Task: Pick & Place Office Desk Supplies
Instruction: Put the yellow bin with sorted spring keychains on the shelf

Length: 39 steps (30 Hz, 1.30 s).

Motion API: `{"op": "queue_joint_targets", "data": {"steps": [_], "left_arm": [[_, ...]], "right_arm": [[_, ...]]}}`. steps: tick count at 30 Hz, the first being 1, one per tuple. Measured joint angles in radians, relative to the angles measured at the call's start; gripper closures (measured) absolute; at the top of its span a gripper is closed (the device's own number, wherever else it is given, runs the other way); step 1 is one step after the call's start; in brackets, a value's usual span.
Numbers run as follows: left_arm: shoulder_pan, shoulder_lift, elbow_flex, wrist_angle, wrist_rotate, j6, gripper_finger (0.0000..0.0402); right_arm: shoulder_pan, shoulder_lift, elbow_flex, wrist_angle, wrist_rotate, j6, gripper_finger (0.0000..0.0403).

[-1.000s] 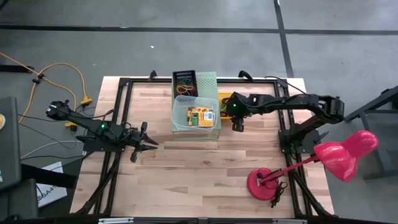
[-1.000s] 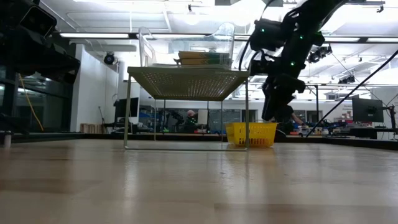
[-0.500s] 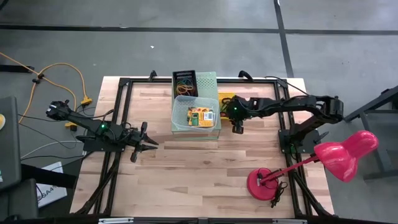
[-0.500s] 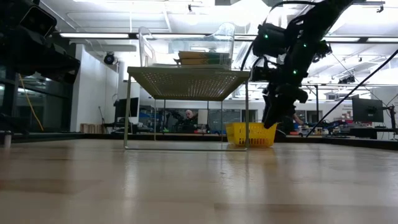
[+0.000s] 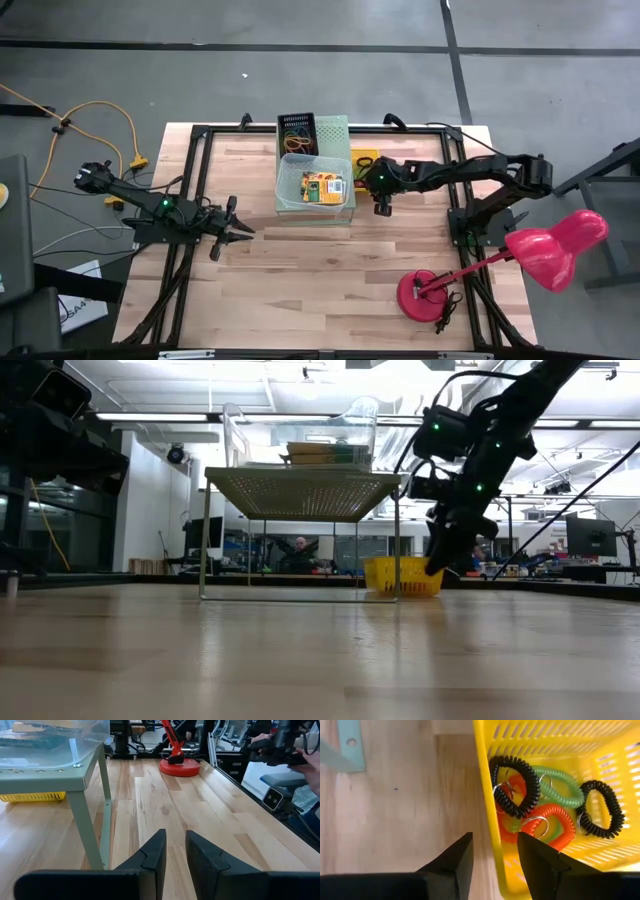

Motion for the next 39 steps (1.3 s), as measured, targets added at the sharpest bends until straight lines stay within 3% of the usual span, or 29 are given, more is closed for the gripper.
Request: {"op": "queue_joint_targets", "data": {"steps": [4,12,18,22,30,33,39], "left_arm": [[0.000,0.000,0.000,0.000,0.000,0.000,0.0334],[0.000,0.000,0.000,0.000,0.000,0.000,0.0334],[0.000,0.000,0.000,0.000,0.000,0.000,0.0334],[0.000,0.000,0.000,0.000,0.000,0.000,0.0334],[0.000,0.000,0.000,0.000,0.000,0.000,0.0334],[0.000,0.000,0.000,0.000,0.000,0.000,0.0334],[0.000,0.000,0.000,0.000,0.000,0.000,0.0334]], "right_arm": [[-0.007,0.000,-0.004,0.006,0.001,-0.001,0.0289],[-0.014,0.000,-0.004,0.003,0.013,-0.002,0.0393],[-0.014,-0.015,-0.003,-0.013,0.061,0.027,0.0399],[-0.013,-0.076,0.038,-0.113,0.087,0.045,0.0399],[-0.011,-0.233,0.197,-0.402,0.191,0.044,0.0399],[-0.012,-0.249,0.266,-0.498,0.241,0.036,0.0399],[-0.038,-0.240,0.385,-0.567,0.239,-0.062,0.0399]]}}
